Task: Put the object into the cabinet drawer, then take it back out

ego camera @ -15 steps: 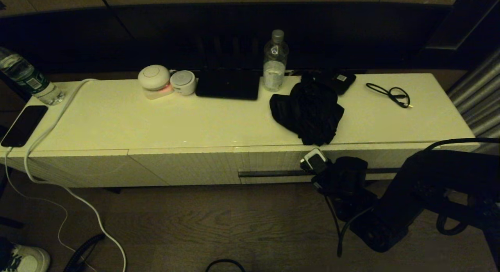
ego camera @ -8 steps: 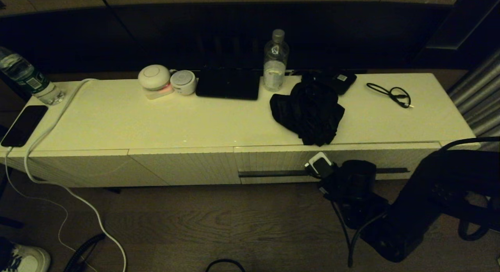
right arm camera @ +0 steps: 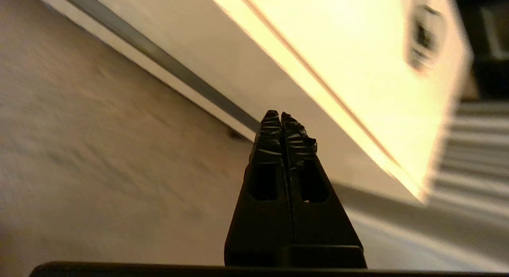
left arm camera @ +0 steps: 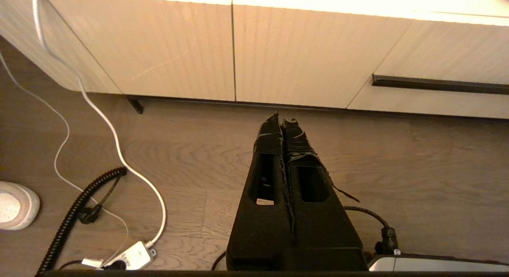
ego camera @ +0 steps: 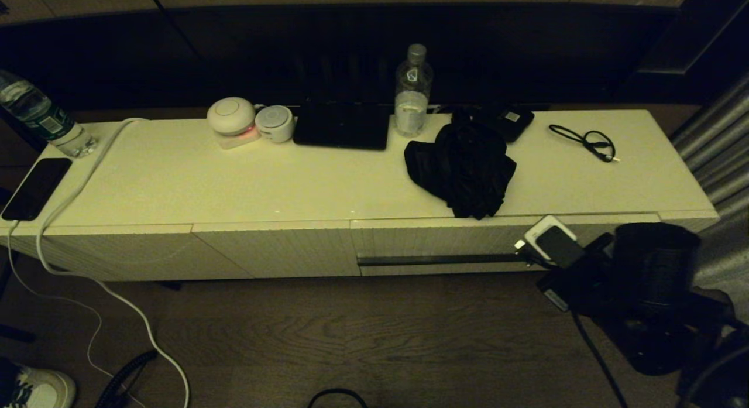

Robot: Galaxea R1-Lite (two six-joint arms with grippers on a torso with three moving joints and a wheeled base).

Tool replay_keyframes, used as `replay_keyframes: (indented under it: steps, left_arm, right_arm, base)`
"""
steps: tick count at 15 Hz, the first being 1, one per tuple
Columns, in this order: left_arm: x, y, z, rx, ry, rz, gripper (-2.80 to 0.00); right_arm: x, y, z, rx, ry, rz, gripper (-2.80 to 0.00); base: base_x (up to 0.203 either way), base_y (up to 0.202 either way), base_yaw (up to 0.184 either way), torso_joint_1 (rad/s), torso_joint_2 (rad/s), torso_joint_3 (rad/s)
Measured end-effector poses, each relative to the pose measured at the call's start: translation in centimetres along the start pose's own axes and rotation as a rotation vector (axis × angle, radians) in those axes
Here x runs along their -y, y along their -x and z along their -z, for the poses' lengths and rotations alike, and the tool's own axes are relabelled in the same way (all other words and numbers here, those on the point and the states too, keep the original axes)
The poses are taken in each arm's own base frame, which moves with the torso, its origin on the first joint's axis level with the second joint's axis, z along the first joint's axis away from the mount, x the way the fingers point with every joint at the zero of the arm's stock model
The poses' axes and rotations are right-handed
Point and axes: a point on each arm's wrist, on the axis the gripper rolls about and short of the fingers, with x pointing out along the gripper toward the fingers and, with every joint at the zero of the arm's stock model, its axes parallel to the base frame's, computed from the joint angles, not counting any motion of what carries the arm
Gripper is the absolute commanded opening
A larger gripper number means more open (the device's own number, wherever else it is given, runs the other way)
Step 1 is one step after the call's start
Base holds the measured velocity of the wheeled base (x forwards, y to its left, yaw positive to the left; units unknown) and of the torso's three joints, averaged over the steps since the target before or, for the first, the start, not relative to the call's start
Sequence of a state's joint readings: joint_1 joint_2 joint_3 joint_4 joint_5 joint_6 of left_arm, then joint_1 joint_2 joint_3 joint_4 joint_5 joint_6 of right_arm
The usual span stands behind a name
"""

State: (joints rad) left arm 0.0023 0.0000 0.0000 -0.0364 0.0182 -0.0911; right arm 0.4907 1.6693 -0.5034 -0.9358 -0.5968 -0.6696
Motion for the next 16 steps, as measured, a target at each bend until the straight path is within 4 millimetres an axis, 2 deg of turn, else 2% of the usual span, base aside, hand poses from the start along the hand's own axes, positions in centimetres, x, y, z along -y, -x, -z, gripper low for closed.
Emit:
replay_keyframes:
  steps: [4,7,9,12,14,16]
  left_arm:
    - [0.0,0.0,0.0,0.000,0.000,0.000,-2.80]
    - [0.0,0.0,0.0,0.000,0.000,0.000,-2.80]
    - [0.0,0.0,0.0,0.000,0.000,0.001,-2.80]
    - [0.0,0.0,0.0,0.000,0.000,0.001,-2.80]
    - [0.0,0.0,0.0,0.000,-0.001,0.000,-2.80]
    - [0.0,0.0,0.0,0.000,0.000,0.000,-2.80]
  right_arm:
    - [6.7,6.7,2.7,-0.092,-0.019,0.040,-2.80]
    - [9.9,12.6,6.5,-0.223,-0.129,0.071,-2.80]
    - [10.3,16.6,8.8,-0.289,-0.239,0.087,-2.80]
    - [8.9,21.7,12.2,-0.355,-0.404,0.105,-2.80]
    - [7.3,23.8,14.0,-0.356,-0.511,0.097,-2.80]
    - [5.9,24.6,15.2,-0.324,-0.654,0.083,-2.80]
  base:
    - [0.000,0.000,0.000,0.000,0.00,0.000]
    - [0.000,0.000,0.000,0.000,0.00,0.000]
    - [0.000,0.000,0.000,0.000,0.00,0.000]
    - [0.000,0.000,0.000,0.000,0.00,0.000]
    - [0.000,0.000,0.000,0.000,0.00,0.000]
    - [0.000,0.000,0.000,0.000,0.00,0.000]
